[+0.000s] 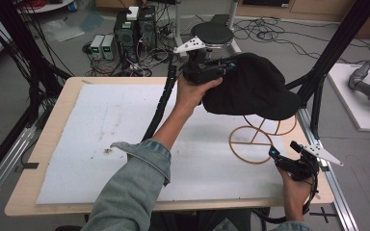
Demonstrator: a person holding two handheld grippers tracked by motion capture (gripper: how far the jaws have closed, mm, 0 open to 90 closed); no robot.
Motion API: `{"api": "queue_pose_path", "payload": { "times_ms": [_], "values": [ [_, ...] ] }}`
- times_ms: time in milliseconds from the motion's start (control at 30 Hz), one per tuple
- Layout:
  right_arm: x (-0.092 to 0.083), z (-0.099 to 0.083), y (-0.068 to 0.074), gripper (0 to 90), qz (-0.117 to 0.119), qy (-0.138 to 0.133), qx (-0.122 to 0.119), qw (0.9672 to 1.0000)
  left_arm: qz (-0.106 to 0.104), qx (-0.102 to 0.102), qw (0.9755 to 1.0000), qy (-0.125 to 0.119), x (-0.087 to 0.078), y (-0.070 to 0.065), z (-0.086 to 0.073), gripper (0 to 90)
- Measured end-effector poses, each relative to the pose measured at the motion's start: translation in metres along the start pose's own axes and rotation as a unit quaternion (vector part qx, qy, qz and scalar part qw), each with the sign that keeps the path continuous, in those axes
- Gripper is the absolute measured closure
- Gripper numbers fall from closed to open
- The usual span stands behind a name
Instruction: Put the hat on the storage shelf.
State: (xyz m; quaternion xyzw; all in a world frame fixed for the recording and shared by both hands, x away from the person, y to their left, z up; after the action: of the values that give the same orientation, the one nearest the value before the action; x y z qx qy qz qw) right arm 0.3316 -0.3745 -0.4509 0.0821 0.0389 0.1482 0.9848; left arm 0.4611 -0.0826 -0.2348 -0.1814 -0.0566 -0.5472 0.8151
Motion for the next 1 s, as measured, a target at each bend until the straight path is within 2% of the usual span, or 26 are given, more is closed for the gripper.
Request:
{"api": "queue_pose_path", "payload": {
  "times_ms": [500,800,1000],
  "values": [
    [-0.001,0.000,-0.001,6.5,0.000,-0.001,0.000,1.0000,-0.010,0.005,0.9994,0.032,0.023,-0.010,-0.029,71.0],
    [-0.002,0.000,-0.002,6.6,0.000,0.000,0.001,1.0000,-0.020,0.018,0.9980,0.058,0.037,-0.022,-0.049,70.7],
    [-0.003,0.000,-0.002,6.5,0.000,-0.002,0.006,1.0000,-0.024,0.021,0.9971,0.069,0.041,-0.024,-0.057,70.3]
  ]
}}
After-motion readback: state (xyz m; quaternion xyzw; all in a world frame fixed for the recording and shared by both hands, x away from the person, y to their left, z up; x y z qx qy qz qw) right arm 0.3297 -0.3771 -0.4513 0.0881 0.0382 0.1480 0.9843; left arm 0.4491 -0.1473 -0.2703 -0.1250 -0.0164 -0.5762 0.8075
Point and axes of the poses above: each handheld gripper's, and its own axes: x roughly forward along the jaws, z roughly out of its top, y roughly to its left, the point moved 5 cm from there along x, roughly forward along the jaws, and after that the axes turned 14 degrees about -y, right-handed, at the moved point
